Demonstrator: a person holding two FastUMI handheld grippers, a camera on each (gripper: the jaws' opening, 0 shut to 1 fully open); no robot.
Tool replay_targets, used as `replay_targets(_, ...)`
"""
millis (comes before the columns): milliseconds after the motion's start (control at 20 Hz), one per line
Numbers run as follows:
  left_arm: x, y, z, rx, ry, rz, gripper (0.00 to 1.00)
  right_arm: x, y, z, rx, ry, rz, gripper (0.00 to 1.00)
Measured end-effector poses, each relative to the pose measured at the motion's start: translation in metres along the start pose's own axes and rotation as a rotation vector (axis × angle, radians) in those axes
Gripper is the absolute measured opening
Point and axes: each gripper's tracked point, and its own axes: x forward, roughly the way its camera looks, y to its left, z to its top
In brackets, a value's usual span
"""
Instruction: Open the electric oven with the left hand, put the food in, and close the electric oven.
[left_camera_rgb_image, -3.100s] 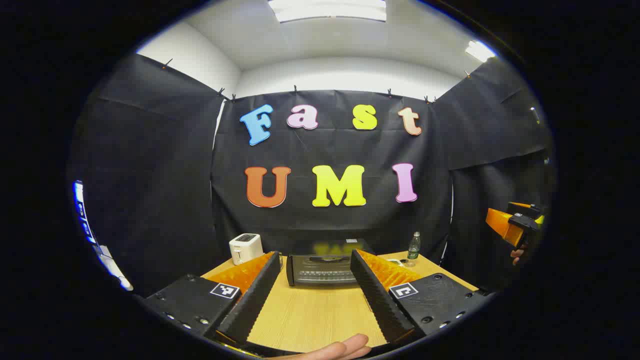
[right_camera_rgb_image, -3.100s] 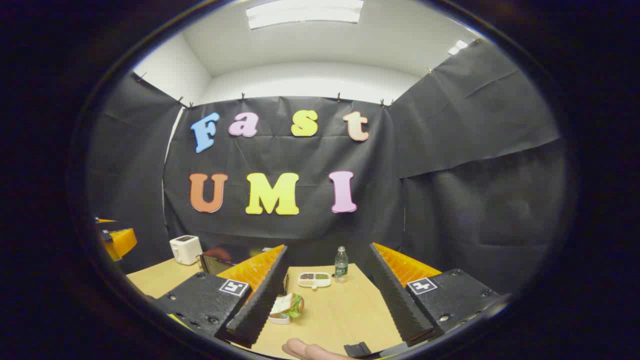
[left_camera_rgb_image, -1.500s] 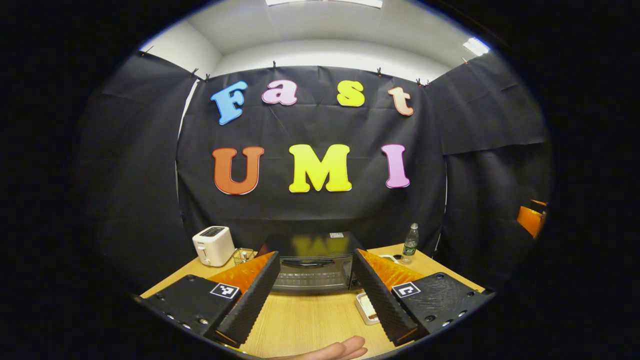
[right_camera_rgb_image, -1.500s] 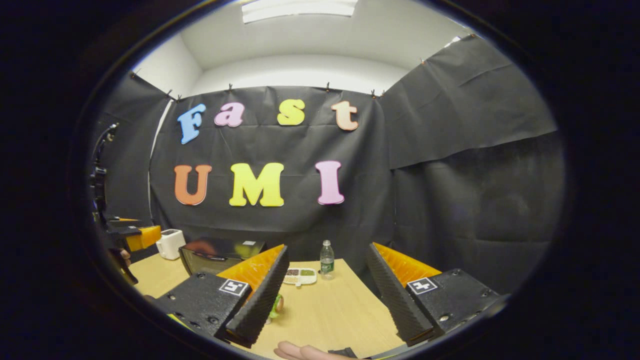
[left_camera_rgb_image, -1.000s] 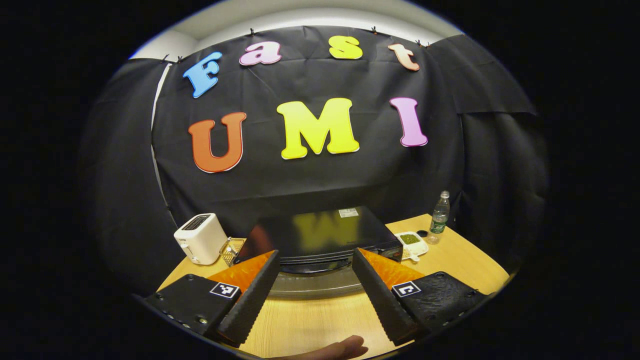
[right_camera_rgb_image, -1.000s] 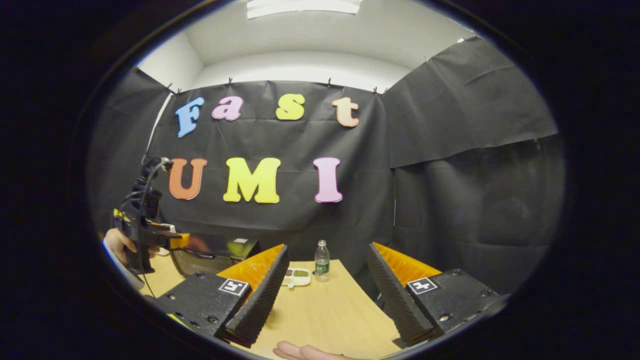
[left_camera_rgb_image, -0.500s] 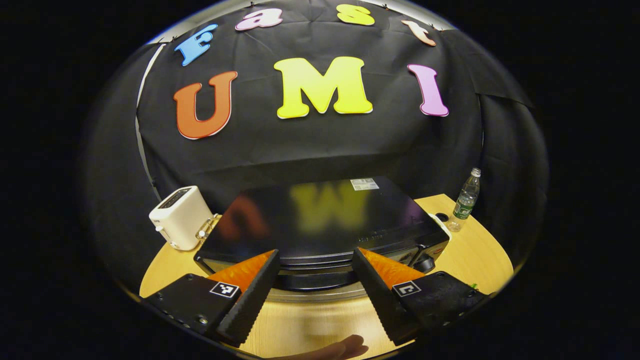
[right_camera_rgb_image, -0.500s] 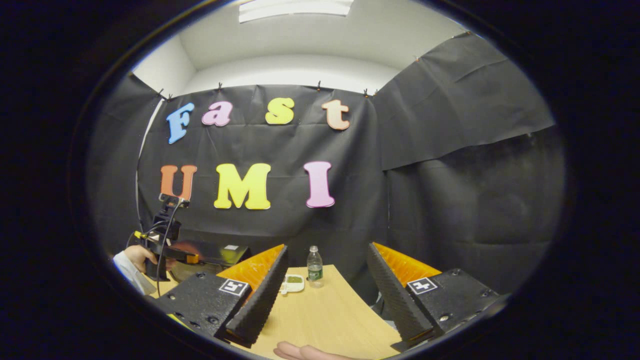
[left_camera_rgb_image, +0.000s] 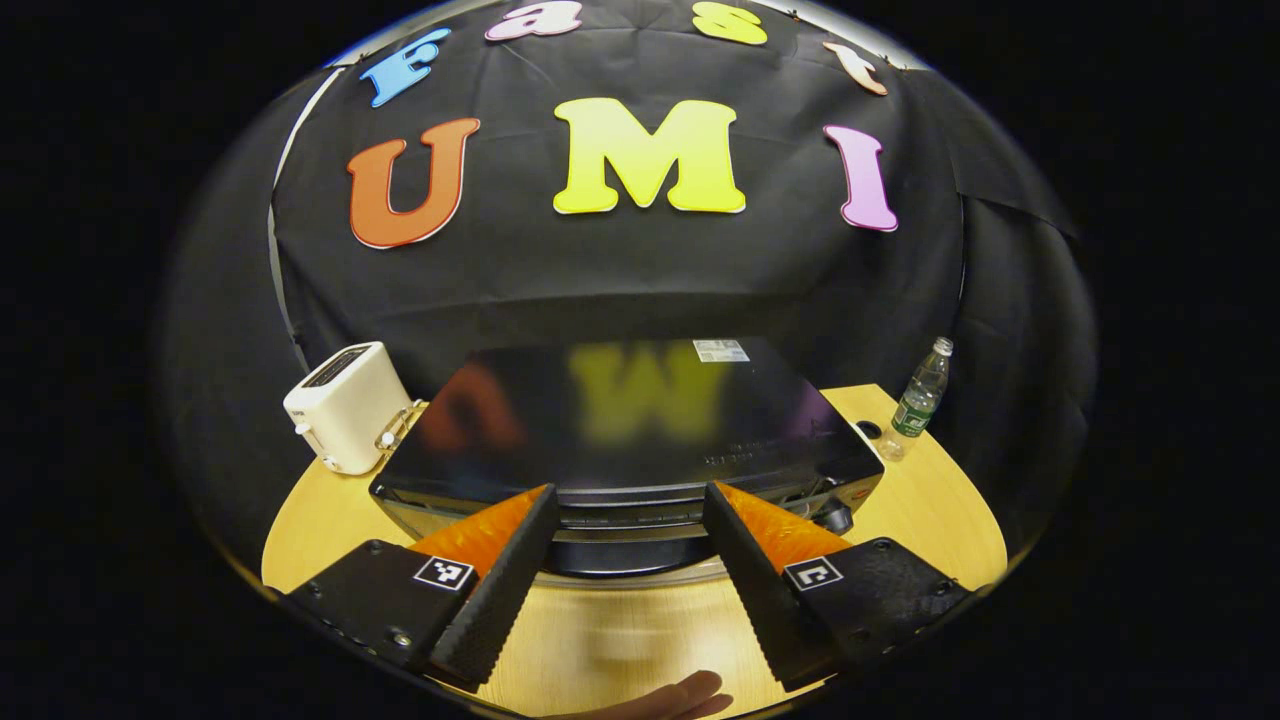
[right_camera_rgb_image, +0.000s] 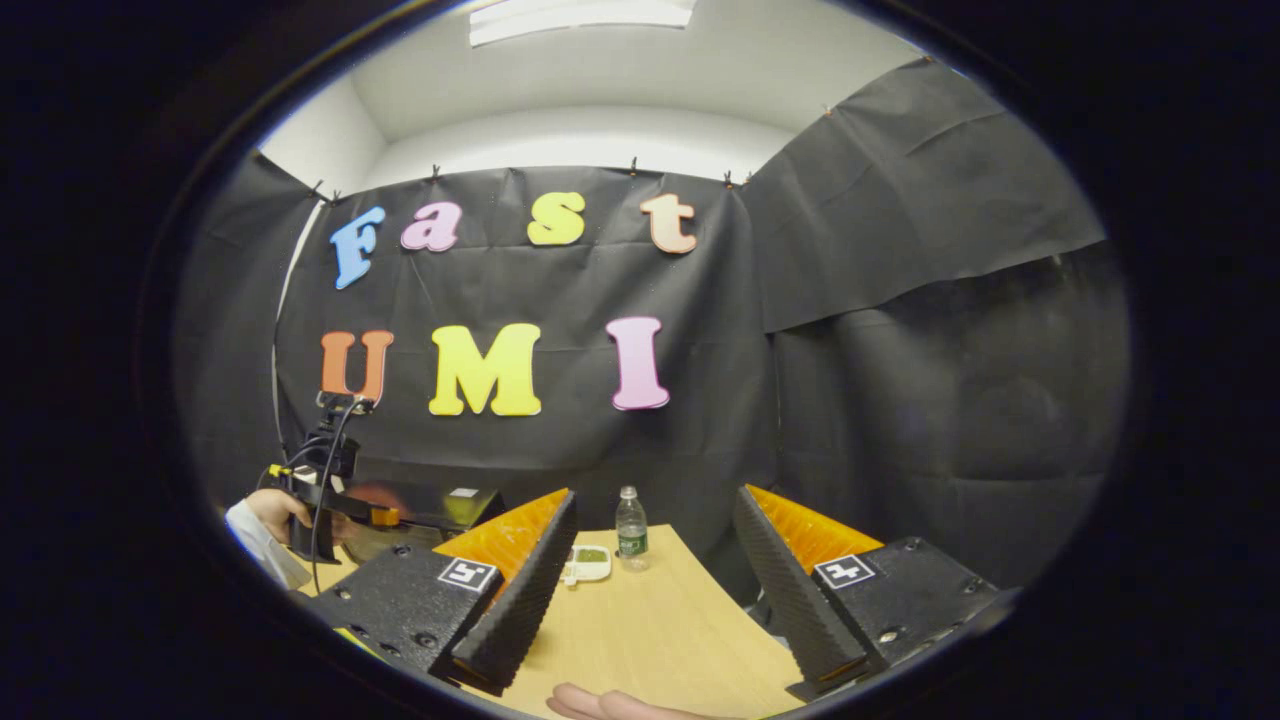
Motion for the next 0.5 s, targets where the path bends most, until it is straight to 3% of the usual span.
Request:
replay_targets(150, -0.013, -0.002, -0.009, 0.003, 0.002, -0.006, 0.97, -0.007, 0.001, 0.003, 0.006, -0.006, 0.002, 1.00)
replay_targets(200, -0.022, -0.003, -0.016, 0.005, 0.000, -0.008, 0.97, -0.010, 0.002, 0.005, 0.009, -0.007, 0.005, 0.89)
replay_targets(250, -0.029, -0.004, -0.022, 0.006, 0.000, -0.010, 0.97, -0.012, 0.003, 0.005, 0.010, -0.007, 0.008, 1.00)
replay_targets(500, -0.052, -0.005, -0.053, 0.050, -0.021, 0.018, 0.97, -0.024, 0.007, 0.007, 0.013, -0.014, 0.016, 1.00)
